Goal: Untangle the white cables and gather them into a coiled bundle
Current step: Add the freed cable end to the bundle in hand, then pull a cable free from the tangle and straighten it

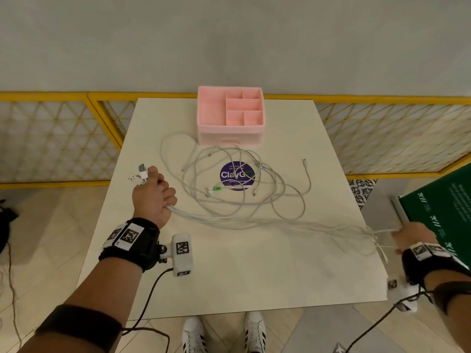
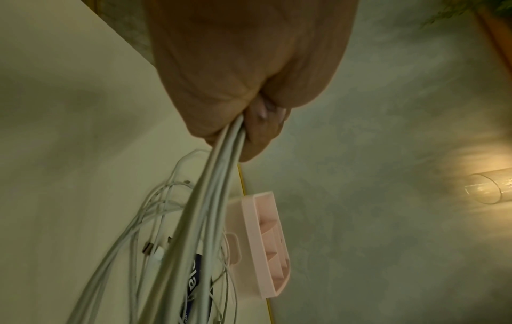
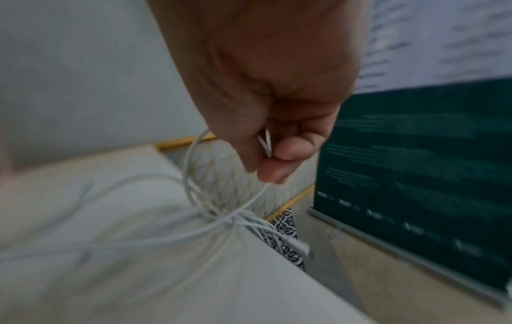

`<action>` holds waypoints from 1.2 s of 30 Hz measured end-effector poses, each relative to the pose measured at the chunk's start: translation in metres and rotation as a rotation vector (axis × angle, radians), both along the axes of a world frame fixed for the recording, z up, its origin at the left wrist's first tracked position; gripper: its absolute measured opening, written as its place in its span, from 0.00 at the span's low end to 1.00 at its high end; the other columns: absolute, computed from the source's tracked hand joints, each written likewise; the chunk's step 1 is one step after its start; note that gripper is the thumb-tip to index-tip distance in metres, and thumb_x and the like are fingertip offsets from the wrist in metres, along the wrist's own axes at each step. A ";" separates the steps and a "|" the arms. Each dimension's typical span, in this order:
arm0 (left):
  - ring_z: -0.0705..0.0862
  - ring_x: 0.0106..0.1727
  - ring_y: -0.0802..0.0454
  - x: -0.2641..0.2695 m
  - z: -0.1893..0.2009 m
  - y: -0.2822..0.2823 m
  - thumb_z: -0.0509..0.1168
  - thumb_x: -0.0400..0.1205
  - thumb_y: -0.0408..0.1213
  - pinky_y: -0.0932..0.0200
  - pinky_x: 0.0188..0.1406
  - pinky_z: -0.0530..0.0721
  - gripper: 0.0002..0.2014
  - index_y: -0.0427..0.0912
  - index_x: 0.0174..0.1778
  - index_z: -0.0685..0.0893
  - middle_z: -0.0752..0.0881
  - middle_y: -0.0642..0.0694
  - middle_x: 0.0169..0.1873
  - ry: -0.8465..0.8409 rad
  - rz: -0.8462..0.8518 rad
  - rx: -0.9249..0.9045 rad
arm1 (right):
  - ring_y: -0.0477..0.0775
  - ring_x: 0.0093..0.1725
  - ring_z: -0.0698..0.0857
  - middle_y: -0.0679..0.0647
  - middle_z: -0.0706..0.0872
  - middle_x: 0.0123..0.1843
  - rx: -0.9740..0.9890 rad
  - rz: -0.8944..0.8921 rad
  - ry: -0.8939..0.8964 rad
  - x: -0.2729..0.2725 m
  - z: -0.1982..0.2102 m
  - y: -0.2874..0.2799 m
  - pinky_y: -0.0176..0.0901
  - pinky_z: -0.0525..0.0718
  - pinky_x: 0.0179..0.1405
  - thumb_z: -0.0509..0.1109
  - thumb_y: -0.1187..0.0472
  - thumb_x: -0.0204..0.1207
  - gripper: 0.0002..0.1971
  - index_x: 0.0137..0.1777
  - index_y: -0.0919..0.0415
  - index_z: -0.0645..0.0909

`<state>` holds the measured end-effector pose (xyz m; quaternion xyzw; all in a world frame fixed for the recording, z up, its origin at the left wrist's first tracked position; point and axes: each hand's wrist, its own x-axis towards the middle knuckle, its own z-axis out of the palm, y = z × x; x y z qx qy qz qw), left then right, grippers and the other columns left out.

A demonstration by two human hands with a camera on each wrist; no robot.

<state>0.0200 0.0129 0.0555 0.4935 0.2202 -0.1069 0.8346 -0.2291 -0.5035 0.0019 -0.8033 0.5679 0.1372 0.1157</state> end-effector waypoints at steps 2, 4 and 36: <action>0.59 0.16 0.60 0.000 -0.001 0.000 0.60 0.90 0.48 0.66 0.14 0.54 0.20 0.46 0.32 0.74 0.65 0.54 0.19 0.006 -0.008 0.001 | 0.60 0.33 0.88 0.62 0.89 0.28 0.085 -0.255 -0.234 -0.004 0.014 -0.006 0.46 0.84 0.34 0.69 0.61 0.80 0.11 0.43 0.71 0.86; 0.59 0.16 0.60 -0.001 -0.004 -0.003 0.60 0.90 0.48 0.66 0.13 0.55 0.20 0.46 0.32 0.74 0.65 0.54 0.19 0.011 -0.013 0.005 | 0.59 0.33 0.89 0.60 0.91 0.29 0.176 -0.468 -0.474 -0.002 0.023 -0.011 0.47 0.86 0.35 0.66 0.55 0.80 0.14 0.46 0.67 0.85; 0.59 0.17 0.60 -0.009 0.008 -0.028 0.58 0.91 0.48 0.66 0.13 0.56 0.20 0.46 0.32 0.73 0.65 0.54 0.20 -0.006 -0.077 -0.023 | 0.60 0.59 0.84 0.61 0.84 0.64 0.055 0.214 0.046 0.055 0.032 0.035 0.49 0.82 0.61 0.75 0.48 0.76 0.23 0.62 0.65 0.82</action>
